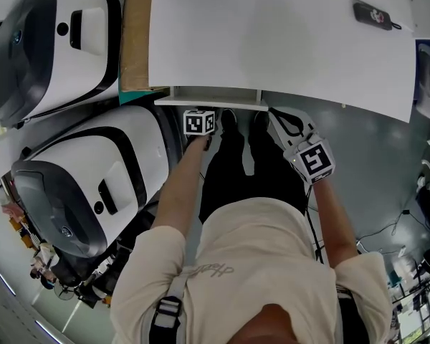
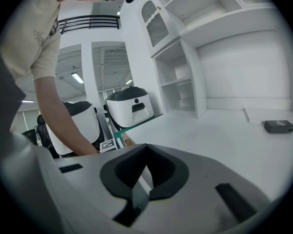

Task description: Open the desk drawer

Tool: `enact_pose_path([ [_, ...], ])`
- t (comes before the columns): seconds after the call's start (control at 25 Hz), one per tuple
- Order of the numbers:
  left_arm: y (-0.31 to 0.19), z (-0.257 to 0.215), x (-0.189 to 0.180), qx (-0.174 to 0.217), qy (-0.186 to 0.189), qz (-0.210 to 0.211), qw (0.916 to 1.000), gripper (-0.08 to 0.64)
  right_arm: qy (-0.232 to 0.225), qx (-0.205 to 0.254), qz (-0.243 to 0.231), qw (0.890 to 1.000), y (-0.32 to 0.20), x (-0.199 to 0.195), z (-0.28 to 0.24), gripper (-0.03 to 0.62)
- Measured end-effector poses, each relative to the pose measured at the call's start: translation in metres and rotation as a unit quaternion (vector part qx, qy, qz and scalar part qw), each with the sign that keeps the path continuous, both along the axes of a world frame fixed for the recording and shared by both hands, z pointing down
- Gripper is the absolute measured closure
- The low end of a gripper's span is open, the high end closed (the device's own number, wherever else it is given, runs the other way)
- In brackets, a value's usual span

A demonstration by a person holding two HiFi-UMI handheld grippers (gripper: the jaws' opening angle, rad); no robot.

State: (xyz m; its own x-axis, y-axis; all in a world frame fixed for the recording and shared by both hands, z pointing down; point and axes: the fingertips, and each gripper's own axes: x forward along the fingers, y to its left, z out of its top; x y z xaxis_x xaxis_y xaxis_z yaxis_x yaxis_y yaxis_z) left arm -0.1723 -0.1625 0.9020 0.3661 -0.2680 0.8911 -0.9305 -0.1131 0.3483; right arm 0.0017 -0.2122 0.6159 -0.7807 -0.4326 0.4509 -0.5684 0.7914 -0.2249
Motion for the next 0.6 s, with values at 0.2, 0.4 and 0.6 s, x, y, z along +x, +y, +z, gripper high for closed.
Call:
enact_pose_path([
  [0.2, 0.014, 0.000, 0.001, 0.000, -0.006, 0.002, 1.0000, 0.471, -0.010, 0.002, -0.014, 1.000, 0.003, 0.001, -0.002, 0.591],
  [0.4, 0.024, -0.001, -0.001, 0.004, -0.007, -0.009, 0.9999, 0.472, -0.012, 0.006, -0.025, 1.000, 0.006, -0.001, 0.000, 0.591],
  [0.6, 0.032, -0.001, -0.001, 0.000, -0.008, -0.012, 0.9999, 0.471, -0.014, -0.001, -0.029, 0.999, 0.013, 0.000, 0.003, 0.591],
])
